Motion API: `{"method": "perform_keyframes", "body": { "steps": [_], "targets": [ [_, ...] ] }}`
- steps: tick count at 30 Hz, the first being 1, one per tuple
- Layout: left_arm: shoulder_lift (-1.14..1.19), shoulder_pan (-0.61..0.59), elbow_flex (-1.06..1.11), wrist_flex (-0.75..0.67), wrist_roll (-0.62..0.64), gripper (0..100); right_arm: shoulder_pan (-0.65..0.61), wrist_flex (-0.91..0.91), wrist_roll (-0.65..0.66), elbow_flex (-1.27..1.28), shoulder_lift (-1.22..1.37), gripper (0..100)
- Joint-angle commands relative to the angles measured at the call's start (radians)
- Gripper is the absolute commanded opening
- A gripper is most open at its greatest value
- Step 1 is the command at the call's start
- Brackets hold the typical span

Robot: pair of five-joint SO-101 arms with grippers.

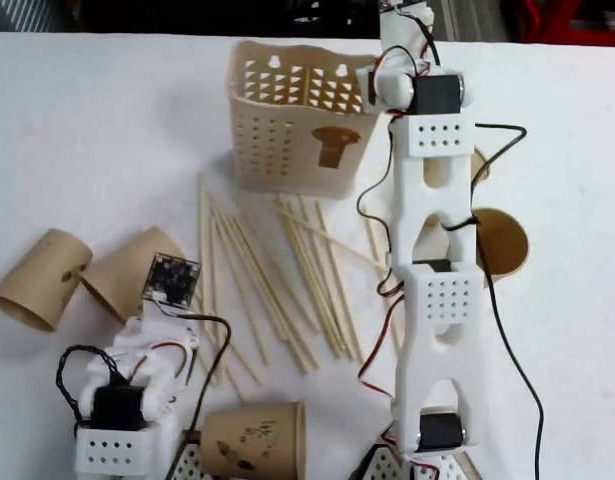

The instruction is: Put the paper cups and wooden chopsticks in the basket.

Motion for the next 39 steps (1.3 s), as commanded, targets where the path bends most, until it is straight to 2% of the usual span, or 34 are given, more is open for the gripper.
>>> {"method": "perform_keyframes", "body": {
  "steps": [1,12,18,22,39],
  "targets": [
    [-0.01,0.015,-0.003,0.003,0.009,3,0.004,-0.028,0.006,-0.021,-0.007,1.8],
    [-0.01,0.015,-0.003,0.003,0.009,3,-0.018,-0.352,0.008,-0.02,-0.005,1.8],
    [-0.01,0.015,-0.003,0.003,0.009,3,-0.018,-0.435,0.008,-0.018,-0.005,1.8],
    [-0.01,0.015,-0.003,0.003,0.009,3,-0.018,-0.395,0.008,-0.021,0.025,1.8],
    [-0.01,0.015,-0.003,0.003,0.009,3,0.008,0.036,0.008,-0.031,0.053,1.8]
  ]
}}
